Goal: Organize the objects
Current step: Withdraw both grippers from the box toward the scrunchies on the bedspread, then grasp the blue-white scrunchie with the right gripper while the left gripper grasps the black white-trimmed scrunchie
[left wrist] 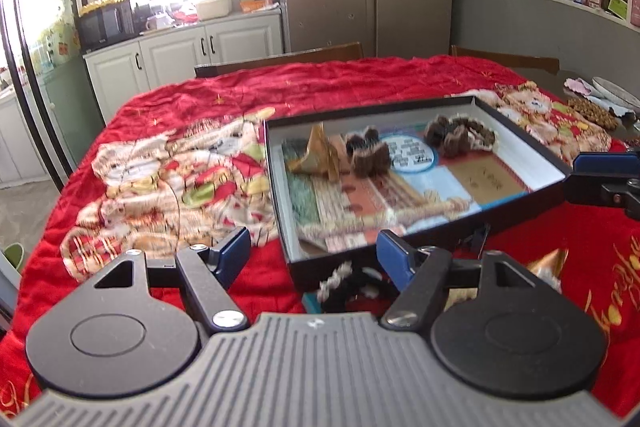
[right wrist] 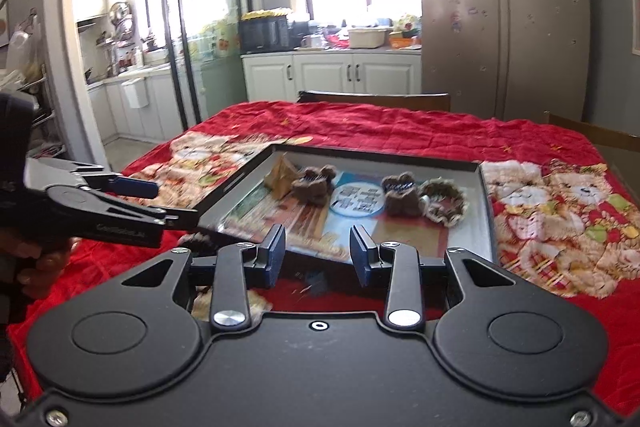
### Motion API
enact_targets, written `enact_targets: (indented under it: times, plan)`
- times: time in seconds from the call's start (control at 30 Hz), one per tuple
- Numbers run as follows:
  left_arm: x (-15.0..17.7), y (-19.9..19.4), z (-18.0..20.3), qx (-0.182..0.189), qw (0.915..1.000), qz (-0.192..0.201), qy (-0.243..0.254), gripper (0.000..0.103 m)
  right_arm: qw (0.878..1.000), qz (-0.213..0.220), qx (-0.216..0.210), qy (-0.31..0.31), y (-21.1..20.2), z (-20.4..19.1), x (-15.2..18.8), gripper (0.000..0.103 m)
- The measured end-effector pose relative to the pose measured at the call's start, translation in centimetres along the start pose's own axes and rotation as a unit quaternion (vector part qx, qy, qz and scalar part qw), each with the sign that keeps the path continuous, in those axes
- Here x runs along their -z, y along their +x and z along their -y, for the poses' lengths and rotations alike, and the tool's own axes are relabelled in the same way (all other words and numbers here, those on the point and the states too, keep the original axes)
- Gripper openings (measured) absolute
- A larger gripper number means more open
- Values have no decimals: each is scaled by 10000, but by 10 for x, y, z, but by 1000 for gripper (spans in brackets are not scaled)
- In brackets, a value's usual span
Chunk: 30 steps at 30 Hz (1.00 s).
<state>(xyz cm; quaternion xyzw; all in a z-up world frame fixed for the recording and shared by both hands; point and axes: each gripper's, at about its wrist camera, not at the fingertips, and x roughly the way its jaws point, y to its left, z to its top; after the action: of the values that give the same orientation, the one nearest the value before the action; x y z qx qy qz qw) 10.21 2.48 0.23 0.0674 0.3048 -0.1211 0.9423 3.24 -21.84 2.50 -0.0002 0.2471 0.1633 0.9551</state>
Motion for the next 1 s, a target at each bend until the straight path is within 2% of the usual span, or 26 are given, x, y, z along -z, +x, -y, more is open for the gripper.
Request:
enact_targets:
  times: [0.27, 0.43, 0.57, 0.7, 1.0]
  plan:
    - [19, 10, 1, 217, 9997, -104, 109, 80, 9989, -166, -321, -286, 2, -11, 24, 35]
    - [24, 13, 5, 202, 9994, -64, 260, 80, 9966, -260, -510, -601, 6, -19, 28, 35]
    - [27, 18, 5, 196, 9993, -115, 281, 74, 9928, -385, -621, -948, 11, -29, 32, 34]
    - [29, 23, 2, 270, 9993, -188, 197, 64, 9894, -589, -647, -1157, 21, -34, 38, 34]
    - [32, 29, 1, 354, 9989, -272, 155, 48, 9848, -891, -502, -1401, 34, -34, 46, 31]
